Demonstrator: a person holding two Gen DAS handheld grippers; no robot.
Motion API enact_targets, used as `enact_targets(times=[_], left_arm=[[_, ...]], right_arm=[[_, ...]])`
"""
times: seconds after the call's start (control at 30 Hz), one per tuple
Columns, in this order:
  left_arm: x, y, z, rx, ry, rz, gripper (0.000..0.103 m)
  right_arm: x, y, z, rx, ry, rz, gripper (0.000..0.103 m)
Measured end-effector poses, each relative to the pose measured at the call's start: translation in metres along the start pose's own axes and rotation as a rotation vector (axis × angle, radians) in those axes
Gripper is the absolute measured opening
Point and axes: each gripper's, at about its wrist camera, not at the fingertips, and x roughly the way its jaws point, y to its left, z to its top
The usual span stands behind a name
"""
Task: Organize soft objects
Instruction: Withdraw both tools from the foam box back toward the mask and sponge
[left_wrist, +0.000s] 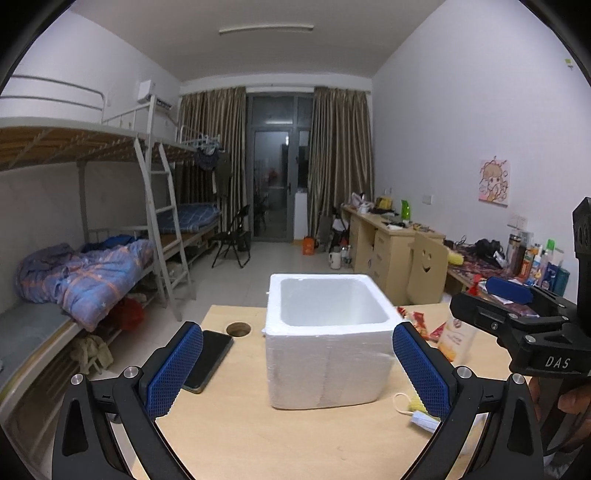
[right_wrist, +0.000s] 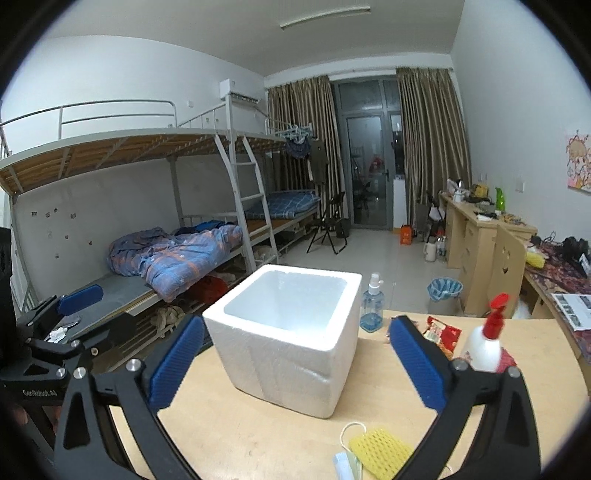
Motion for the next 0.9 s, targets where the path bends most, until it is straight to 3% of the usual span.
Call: enact_targets(times=[0.53, 0.9], left_arm=[[-0.117, -0.037, -0.024, 0.027, -0.124, -0.019, 0.103], [-0.142, -0.035, -0.042, -0.002, -0.152, -0.056, 0.103]], right_arm=[[-0.096, 0.017, -0.03, -0.015, -0.109, -0.055, 0.103], [-0.119, 0.02, -0.048, -0.009, -0.135, -0.092, 0.103]])
